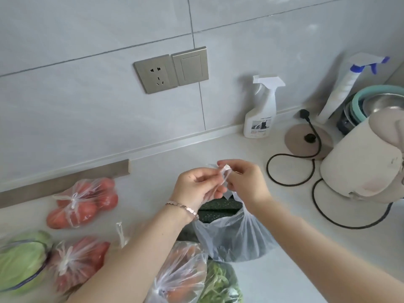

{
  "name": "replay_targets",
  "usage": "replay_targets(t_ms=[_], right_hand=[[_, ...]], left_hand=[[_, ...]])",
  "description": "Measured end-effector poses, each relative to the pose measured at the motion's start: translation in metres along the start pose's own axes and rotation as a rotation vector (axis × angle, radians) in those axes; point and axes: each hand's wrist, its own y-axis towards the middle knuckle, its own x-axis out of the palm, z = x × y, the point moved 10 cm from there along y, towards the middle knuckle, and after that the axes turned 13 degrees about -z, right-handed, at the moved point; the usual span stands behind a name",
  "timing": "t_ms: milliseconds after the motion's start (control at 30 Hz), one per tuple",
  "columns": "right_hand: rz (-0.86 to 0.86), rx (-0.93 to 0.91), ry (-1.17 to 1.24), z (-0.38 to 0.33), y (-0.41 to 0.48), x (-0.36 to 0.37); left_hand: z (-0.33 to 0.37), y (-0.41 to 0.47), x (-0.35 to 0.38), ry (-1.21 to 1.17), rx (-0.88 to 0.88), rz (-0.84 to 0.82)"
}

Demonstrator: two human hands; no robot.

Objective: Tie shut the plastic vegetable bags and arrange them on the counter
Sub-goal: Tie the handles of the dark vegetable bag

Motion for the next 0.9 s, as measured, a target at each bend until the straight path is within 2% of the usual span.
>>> replay_targets(t_ms=[67,133,200,433,600,767,833,900], right_hand=[[0.003,0.018,0.147,0.012,0.0,0.004],[-0.011,-0.005,0.215,0.019,0.002,0.003],[-0.075,-0.051,0.237,0.019,0.002,0.006],[-0.202,-0.14,0.184,0.028,-0.008,0.012],[-0.135,-0.087,0.136,0.032,-0.011,0.005],[-0.183,-0.145,0.037,0.005,-0.019,0.016],[-0.117,-0.127,0.091,0.004,-0.018,0.006],[0.017,-0.024,0.216,0.018,-0.013,-0.01]], left_hand=[[-0.02,0.007,-0.005,-0.197,-0.097,0.072],[-0.033,0.015,-0.002,-0.386,-0.161,0.067],[-0.035,0.019,0.001,-0.419,-0.182,0.046],[-0.04,0.022,-0.02,-0.203,-0.148,0.176],[-0.035,0.013,-0.025,-0.035,-0.154,0.18],[-0.03,0.009,-0.02,0.221,-0.139,0.071],[-0.021,0.008,-0.012,0.324,-0.084,-0.018],[-0.005,0.002,-0.008,0.476,0.047,-0.047]])
